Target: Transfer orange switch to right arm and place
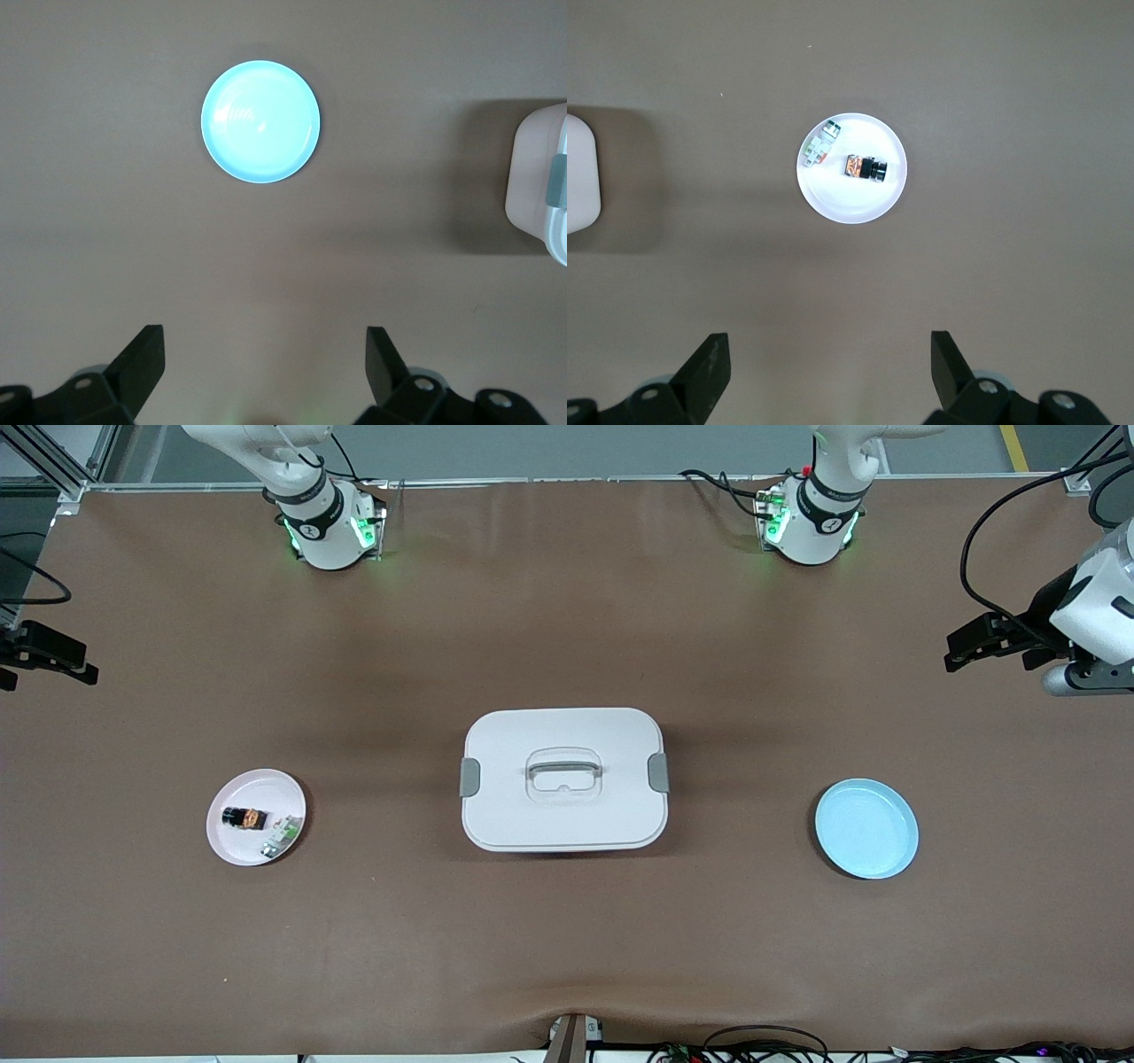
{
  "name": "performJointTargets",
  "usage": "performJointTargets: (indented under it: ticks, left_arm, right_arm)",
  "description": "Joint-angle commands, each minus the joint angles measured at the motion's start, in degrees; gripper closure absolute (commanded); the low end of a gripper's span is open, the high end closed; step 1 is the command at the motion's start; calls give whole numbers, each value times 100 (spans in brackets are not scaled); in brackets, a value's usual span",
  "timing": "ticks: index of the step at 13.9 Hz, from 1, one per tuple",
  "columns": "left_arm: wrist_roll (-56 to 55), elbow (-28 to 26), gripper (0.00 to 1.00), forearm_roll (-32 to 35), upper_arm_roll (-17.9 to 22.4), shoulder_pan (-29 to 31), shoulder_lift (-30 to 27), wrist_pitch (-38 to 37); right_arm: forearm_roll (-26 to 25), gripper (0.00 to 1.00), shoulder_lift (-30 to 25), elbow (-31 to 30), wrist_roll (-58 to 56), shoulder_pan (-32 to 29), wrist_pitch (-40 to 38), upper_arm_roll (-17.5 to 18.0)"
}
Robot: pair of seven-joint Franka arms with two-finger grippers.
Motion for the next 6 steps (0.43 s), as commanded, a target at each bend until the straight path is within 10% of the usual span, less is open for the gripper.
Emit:
performJointTargets:
  ticks: [1,6]
  left_arm:
    - [92,86,0,4,-22,32,15,-108]
    - [92,86,0,4,-23,49,15,-108]
  right_arm:
    - [69,0,-324,-359,41,-32,133,18]
    - [86,0,-421,-351,67,-32,89,26]
